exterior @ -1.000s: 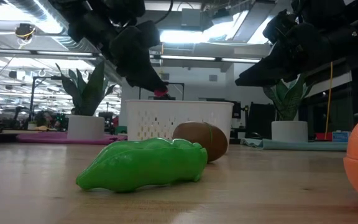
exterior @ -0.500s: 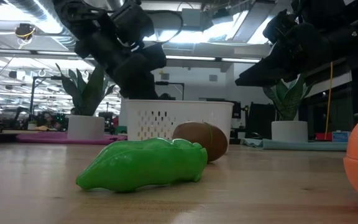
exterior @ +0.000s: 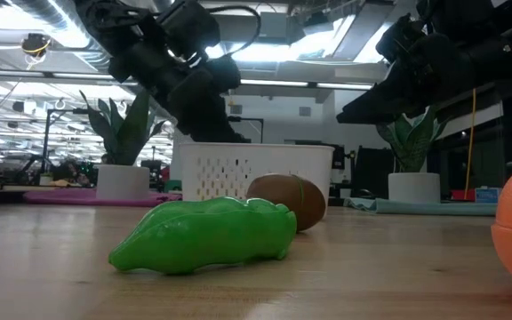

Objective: Pick and placing Produce into tupperware
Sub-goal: Put the red raspberry into the white bin, then put the orange into the white bin

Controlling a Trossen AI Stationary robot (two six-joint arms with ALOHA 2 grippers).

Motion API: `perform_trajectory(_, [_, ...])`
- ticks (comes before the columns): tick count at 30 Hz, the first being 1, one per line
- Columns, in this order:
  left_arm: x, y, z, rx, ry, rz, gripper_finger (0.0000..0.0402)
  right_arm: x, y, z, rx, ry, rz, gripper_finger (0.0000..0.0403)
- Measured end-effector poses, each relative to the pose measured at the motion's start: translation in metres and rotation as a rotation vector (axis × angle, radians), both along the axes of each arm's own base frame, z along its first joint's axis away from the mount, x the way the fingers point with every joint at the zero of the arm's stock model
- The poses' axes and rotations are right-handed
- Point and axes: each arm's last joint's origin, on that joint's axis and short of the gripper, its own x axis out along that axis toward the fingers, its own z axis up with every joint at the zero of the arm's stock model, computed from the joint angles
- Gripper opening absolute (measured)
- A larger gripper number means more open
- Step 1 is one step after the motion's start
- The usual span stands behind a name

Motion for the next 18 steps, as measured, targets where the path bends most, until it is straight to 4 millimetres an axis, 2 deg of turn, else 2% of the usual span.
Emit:
perform_trajectory(9, [0.0014,-0.0015,0.0016,0.010,-0.020,-0.012,0.0159,-0.0002,0.0000,-0.0006,-0.001,0.007,0.000,0.0200])
perform_trajectory(18, [0.0027,-0.0020,0.0041,0.012,-0.047,-0.014,0.0172,-0.0003,0.0001,-0.0007,-0.001,0.007,0.000,0.0200])
